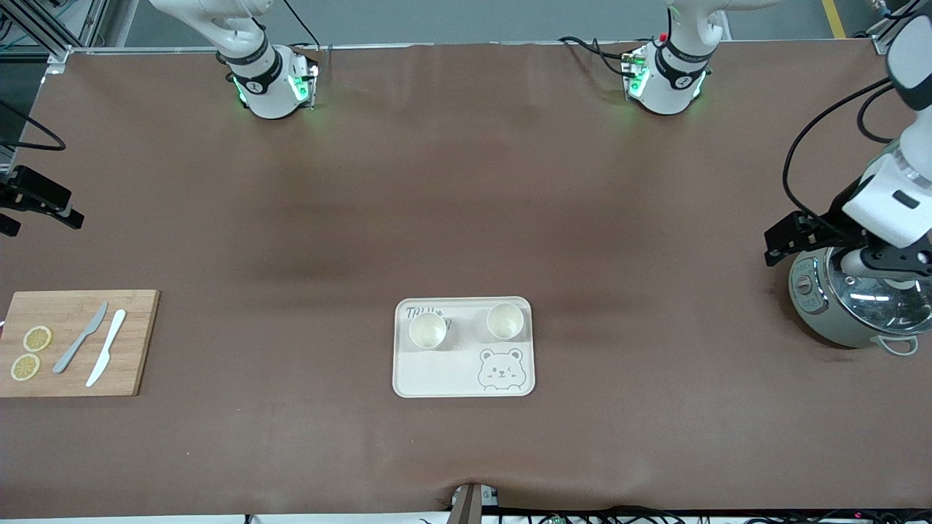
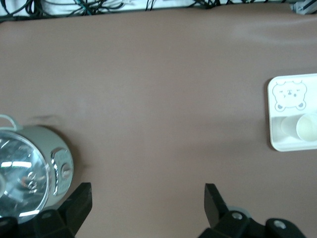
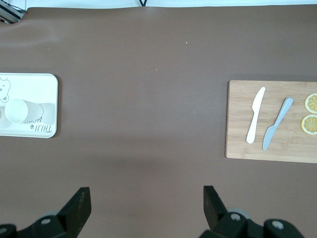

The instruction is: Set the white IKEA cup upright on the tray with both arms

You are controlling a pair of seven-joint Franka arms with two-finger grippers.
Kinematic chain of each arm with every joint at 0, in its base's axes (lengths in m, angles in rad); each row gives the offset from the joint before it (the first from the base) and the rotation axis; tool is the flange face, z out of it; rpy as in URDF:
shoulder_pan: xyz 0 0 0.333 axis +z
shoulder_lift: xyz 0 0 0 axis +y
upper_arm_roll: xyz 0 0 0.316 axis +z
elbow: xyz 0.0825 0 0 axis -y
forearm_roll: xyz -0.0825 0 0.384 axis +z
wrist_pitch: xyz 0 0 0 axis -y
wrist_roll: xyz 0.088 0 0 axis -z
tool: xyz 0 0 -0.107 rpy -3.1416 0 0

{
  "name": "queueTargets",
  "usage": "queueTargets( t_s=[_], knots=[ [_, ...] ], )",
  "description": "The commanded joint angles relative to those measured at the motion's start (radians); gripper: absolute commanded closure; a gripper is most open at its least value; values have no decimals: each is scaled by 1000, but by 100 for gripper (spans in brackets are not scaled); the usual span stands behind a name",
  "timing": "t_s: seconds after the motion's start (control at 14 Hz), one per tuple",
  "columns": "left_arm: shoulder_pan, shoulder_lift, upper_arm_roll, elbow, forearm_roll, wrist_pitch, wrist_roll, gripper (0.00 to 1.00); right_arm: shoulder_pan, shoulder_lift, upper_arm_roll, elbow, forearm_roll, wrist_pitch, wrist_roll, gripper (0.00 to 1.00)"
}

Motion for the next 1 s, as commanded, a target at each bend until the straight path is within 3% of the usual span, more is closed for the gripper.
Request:
queueTargets(
  t_s=[0.0, 0.93],
  knots=[
    [4, -15, -2, 29, -18, -75, 8, 0, -24, 14, 21, 25, 13, -9, 2, 0],
    [47, -117, -5, -7, -29, -222, 3, 0, -15, 10, 32, -1, -3, -4, 11, 0]
  ],
)
